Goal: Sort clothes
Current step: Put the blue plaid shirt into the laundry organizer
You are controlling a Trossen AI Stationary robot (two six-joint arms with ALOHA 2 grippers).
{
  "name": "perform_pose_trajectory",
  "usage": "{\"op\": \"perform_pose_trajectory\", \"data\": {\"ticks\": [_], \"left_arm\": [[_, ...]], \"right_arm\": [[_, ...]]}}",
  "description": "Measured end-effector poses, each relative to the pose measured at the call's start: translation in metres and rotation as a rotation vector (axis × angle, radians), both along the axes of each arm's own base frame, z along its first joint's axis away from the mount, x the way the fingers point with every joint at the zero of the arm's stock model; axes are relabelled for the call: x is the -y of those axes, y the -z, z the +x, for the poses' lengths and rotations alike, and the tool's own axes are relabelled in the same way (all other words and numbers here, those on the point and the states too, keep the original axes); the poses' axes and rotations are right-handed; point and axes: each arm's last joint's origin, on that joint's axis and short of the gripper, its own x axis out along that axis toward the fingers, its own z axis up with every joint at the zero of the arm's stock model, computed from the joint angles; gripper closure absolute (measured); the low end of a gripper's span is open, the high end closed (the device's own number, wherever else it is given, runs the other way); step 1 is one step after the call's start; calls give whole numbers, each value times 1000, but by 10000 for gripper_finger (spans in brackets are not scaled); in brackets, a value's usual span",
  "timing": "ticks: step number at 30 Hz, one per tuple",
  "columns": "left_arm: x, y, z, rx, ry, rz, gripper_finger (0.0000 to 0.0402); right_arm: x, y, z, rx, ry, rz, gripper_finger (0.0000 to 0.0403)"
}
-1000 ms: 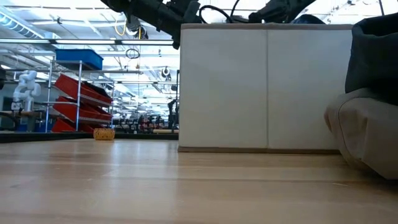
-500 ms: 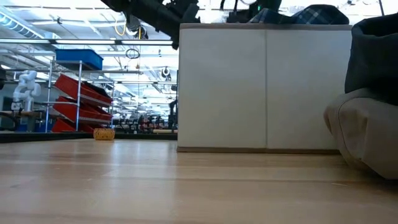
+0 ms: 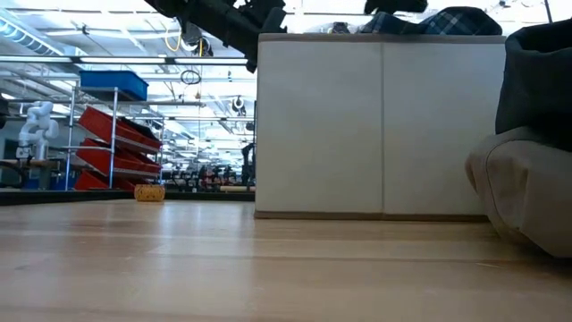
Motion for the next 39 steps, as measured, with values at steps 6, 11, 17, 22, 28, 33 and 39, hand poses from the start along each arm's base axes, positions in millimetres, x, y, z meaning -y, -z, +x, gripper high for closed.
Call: {"op": "perform_pose_trajectory", "data": {"ticks": [6, 11, 17, 22, 28, 33, 39], "left_arm": [[0, 1, 0, -8, 0, -3, 224], [0, 1, 0, -8, -1, -4, 224], [0, 1, 0, -7, -1, -5, 224], [0, 1, 0, -8, 0, -5, 224], [0, 1, 0, -7, 0, -5, 224], [0, 1, 0, -8, 0, -5, 224], [0, 1, 0, -13, 0, -5, 224]], "right_arm": [[-47, 8, -7, -85, -76, 100, 273], [-76, 19, -9, -122, -126, 116, 273], [-81, 49, -9, -227, -80, 110, 273], [-67, 72, -7, -287, -39, -23, 273], [-44, 75, 3, -228, -12, -165, 273], [-31, 71, 9, -190, -73, -33, 273], [-33, 58, 7, -177, -154, 54, 273]]}}
